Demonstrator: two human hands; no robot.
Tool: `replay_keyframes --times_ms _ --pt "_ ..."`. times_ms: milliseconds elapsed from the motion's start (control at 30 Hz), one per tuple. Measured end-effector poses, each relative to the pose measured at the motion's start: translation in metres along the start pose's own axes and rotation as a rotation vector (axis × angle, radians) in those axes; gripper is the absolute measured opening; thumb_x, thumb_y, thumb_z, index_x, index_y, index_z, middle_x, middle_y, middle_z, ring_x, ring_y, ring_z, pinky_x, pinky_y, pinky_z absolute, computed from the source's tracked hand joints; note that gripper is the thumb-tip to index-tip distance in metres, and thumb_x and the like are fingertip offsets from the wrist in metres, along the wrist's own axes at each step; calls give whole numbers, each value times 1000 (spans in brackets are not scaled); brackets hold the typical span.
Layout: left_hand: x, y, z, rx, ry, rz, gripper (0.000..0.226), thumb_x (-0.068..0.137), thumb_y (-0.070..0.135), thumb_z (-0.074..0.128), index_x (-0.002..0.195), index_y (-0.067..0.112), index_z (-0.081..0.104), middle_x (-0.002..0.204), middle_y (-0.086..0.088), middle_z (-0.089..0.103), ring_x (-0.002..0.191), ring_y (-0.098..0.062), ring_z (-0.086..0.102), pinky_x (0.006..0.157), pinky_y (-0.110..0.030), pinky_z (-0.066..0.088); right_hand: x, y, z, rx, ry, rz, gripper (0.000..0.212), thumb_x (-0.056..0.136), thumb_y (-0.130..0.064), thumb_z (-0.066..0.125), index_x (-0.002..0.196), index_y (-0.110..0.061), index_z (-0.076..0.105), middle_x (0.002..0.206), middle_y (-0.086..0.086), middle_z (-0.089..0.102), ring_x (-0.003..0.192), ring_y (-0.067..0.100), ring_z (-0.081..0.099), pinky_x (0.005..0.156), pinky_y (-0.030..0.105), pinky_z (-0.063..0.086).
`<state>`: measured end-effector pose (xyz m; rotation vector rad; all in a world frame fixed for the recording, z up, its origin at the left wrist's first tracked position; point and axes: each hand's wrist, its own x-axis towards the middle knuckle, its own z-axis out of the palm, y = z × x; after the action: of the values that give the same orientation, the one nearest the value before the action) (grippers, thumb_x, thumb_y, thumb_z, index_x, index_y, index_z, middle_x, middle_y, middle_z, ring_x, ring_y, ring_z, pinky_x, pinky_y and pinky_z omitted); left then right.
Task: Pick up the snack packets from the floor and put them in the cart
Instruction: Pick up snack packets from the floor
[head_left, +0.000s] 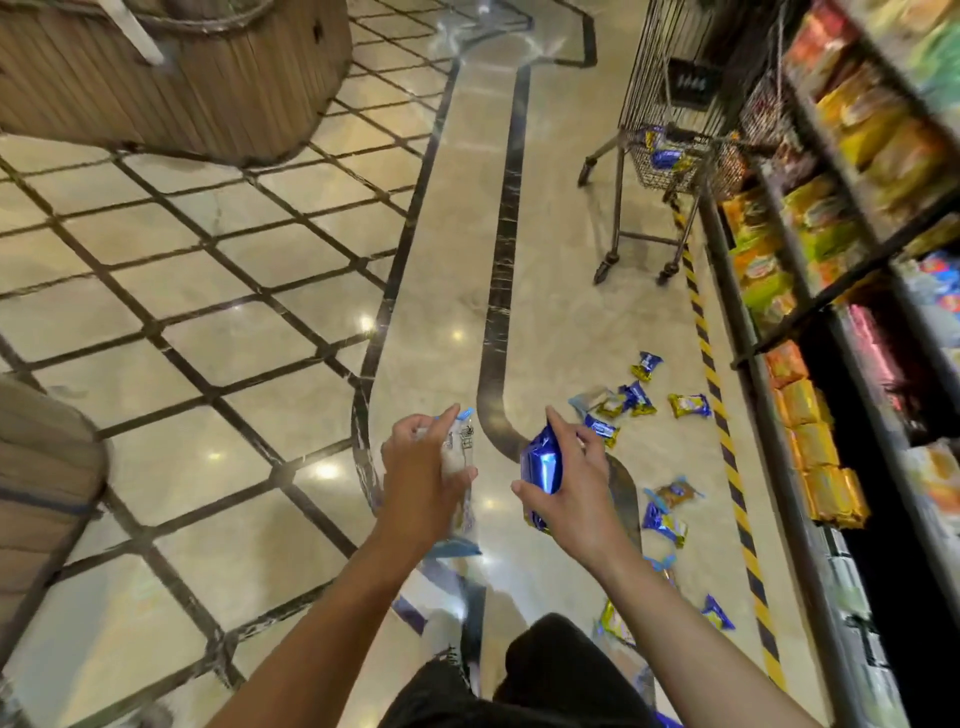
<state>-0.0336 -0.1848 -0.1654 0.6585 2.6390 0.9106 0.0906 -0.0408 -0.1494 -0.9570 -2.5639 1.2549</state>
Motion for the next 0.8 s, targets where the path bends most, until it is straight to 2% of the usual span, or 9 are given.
replay_keyframes --times_ms 67,167,300,367,500,667,800 --pt "24 3 -4 -42 -5 25 79 82 29 77 150 32 37 136 -6 44 125 -22 37 102 -30 33 25 -6 -2 5 23 12 93 81 -29 78 154 -37 21 141 -5 23 133 20 31 113 30 32" --pt "58 6 -6 -113 -34 52 74 85 25 74 149 34 37 136 -6 37 126 -24 33 104 -34 36 63 -8 -5 9 48 30 92 82 -28 77 154 -37 20 140 -10 21 133 18 32 105 19 34" --pt "117 17 -2 -136 -59 4 73 88 25 72 148 40 34 142 2 29 131 -18 29 108 -30 33 126 -7 -6 20 46 44 91 82 -28 76 153 -38 20 139 -9 23 131 19 35 111 35 38" --pt "154 23 0 -116 -66 8 75 88 24 73 149 40 34 142 2 28 131 -18 28 107 -28 31 164 -5 -9 35 41 42 91 82 -27 76 153 -39 21 138 -8 25 128 19 37 110 37 40" --pt "234 44 -4 -86 -54 -38 75 87 22 74 149 37 35 144 1 28 135 -22 26 110 -33 34 251 -5 -20 72 44 44 91 81 -25 77 153 -38 22 139 -6 25 128 21 38 109 33 39" --pt "330 79 -1 -56 -27 -53 76 84 19 78 149 33 39 145 -5 32 133 -23 33 111 -32 34 361 -10 -47 92 17 42 91 83 -21 77 153 -37 21 141 -6 24 130 20 34 110 30 35" --pt "392 102 9 -57 11 -20 76 82 17 80 147 32 42 141 -8 37 130 -26 36 104 -26 29 437 -18 -62 89 -30 12 88 83 -21 76 152 -36 23 143 -1 23 131 24 32 105 25 33"
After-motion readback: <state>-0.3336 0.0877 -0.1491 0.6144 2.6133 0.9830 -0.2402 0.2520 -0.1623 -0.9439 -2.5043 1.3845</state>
